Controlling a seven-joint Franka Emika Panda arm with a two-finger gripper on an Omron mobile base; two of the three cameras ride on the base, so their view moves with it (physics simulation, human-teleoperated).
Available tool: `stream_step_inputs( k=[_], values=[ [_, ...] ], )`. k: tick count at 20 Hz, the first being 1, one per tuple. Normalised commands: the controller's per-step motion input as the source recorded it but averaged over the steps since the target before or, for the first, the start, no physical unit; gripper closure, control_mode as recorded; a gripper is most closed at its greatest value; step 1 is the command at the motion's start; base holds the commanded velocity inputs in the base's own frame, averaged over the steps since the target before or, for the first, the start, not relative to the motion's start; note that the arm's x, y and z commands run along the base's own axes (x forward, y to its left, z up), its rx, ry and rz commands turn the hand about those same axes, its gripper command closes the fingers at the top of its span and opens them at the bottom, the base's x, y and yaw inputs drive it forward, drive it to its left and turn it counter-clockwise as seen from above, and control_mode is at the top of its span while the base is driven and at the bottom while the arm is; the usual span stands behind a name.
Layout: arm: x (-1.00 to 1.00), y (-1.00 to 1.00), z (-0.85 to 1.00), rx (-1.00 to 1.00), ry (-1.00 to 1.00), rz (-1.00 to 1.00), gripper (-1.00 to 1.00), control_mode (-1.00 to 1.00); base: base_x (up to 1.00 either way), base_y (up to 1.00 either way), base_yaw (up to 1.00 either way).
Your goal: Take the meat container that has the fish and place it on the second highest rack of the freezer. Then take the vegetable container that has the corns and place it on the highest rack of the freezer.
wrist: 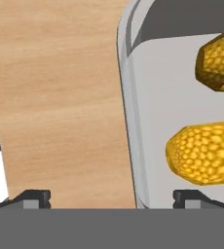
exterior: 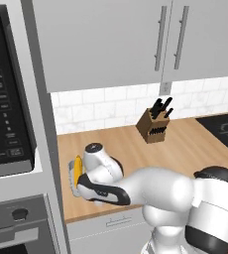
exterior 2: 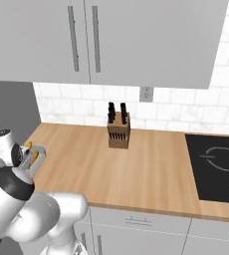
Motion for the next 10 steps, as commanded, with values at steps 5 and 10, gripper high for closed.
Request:
stream_step_inputs(
  k=[5, 10],
  values=[
    [0.0, 0.07, -0.28, 0.0, 0.0, 0.0, -1.0, -1.0, 0.0, 0.0, 0.0],
    [0.0, 0.05, -0.38, 0.0, 0.0, 0.0, -1.0, -1.0, 0.0, 0.0, 0.0]
  ],
)
